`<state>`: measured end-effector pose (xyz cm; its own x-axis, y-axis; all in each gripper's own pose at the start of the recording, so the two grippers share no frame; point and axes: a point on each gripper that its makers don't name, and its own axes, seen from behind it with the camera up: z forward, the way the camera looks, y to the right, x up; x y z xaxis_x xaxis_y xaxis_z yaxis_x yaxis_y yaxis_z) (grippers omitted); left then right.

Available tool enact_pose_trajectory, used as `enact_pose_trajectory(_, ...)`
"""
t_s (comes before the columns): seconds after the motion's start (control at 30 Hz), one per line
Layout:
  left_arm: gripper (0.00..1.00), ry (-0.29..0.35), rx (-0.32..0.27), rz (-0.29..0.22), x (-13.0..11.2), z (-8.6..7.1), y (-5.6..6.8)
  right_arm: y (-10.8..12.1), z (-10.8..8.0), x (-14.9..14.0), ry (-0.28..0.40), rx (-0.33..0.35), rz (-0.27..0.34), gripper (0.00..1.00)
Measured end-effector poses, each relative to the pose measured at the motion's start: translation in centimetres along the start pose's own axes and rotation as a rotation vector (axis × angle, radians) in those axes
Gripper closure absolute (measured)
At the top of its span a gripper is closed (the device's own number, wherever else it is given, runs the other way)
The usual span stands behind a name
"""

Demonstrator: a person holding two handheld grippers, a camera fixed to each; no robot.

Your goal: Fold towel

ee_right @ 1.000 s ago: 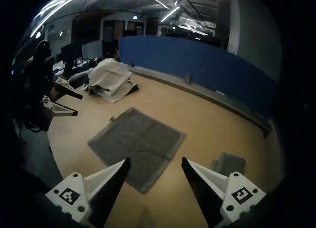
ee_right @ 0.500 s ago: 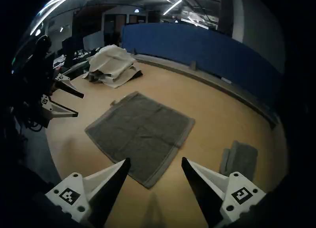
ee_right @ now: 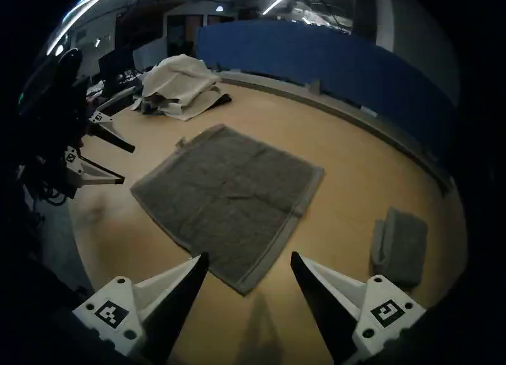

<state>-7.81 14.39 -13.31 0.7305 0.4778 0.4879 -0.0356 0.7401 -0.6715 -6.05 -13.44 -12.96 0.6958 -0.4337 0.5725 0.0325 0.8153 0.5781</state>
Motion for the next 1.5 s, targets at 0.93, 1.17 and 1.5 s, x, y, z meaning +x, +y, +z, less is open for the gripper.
enact_pose_trajectory(0.93,0.05,-0.076,-0.04,0.012,-3.3,2.6,1.5,-0.7,2.8,-4.5,-0.074,0.019,-0.008,0.09)
enact_pose_trajectory(1.17,0.19,-0.097,-0.033,0.026,-3.9,3.0,1.6,-0.7,3.2,-5.0,-0.081,0.027,-0.009,0.17)
enact_pose_trajectory(1.5,0.46,-0.119,-0.032,0.032,-4.4,3.4,2.0,-0.9,3.2,-5.7,-0.094,0.033,-0.014,0.3)
